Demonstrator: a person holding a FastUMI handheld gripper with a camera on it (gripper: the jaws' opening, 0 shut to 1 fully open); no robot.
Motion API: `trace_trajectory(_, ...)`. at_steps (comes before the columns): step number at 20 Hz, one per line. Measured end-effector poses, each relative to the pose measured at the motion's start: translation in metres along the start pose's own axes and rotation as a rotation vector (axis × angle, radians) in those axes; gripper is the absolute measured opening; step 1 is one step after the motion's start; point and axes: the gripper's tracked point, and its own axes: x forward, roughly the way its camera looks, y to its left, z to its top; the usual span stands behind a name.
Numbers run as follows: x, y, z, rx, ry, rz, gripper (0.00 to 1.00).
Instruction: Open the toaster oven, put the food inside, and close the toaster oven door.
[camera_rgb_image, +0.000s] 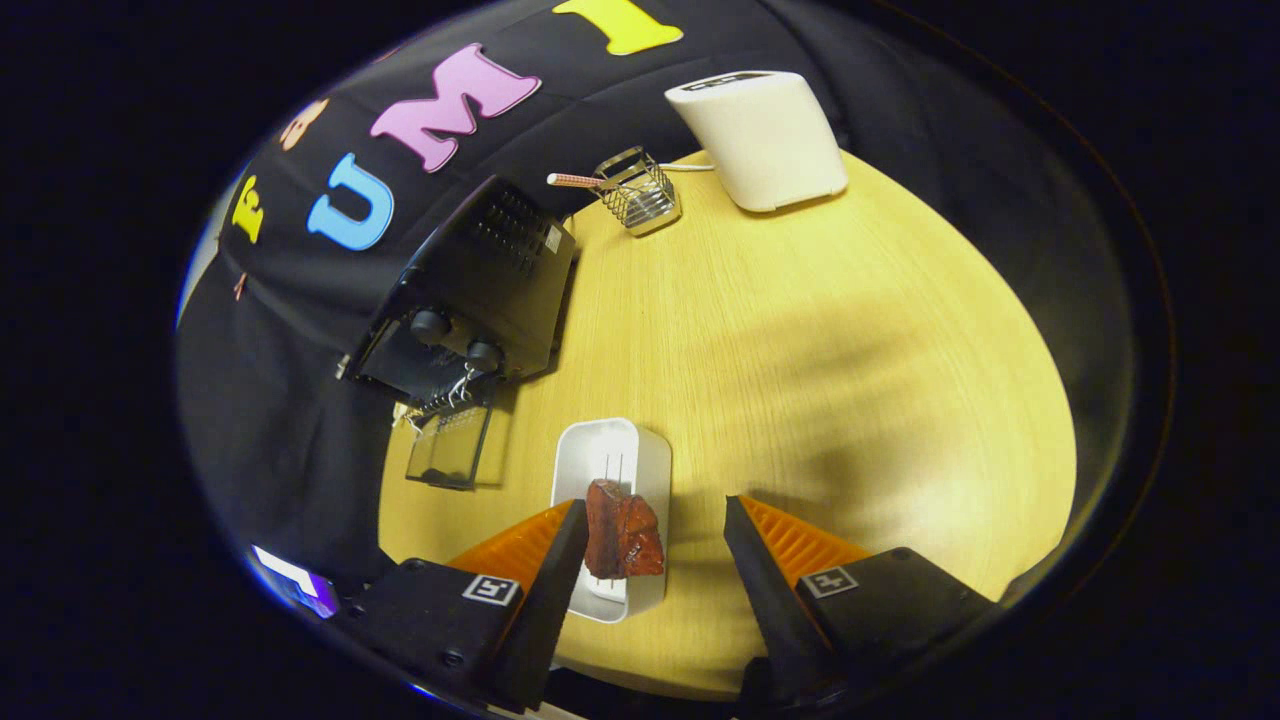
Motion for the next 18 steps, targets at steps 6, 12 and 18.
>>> trace_trajectory(6, 0.001, 0.005, -0.006, 0.076, 0.052, 0.029, 0.26)
trace_trajectory(12, -0.003, 0.008, -0.005, 0.099, 0.066, 0.051, 0.17)
trace_trajectory(18, -0.033, 0.026, 0.011, 0.108, 0.019, 0.065, 0.15)
